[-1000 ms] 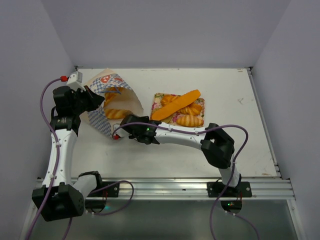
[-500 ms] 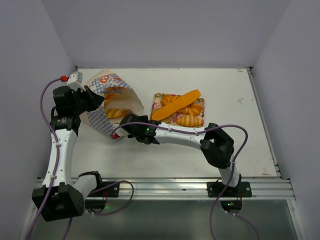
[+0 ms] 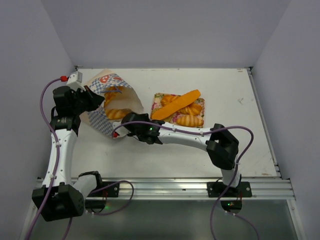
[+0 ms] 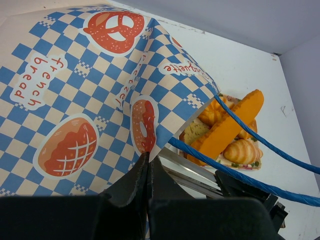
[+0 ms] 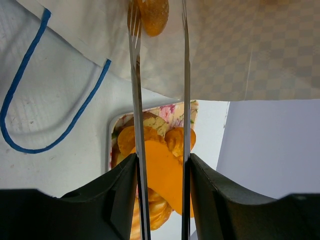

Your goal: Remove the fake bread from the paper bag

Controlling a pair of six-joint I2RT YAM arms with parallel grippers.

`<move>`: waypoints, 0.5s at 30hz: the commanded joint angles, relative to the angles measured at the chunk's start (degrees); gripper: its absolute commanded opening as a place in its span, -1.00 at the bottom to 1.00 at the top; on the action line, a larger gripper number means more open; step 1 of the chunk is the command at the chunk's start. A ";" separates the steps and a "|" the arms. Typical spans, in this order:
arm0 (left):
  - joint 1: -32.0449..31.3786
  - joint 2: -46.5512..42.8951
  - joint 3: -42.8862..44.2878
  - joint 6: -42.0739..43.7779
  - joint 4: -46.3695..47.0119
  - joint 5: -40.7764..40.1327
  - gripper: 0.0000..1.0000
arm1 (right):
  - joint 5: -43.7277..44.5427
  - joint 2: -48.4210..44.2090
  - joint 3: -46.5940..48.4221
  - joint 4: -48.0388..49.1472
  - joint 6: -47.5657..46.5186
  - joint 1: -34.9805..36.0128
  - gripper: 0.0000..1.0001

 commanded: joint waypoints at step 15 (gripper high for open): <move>0.46 -0.84 2.02 -0.22 0.66 1.01 -1.00 | -0.81 -1.82 -0.88 1.81 0.55 0.87 -0.07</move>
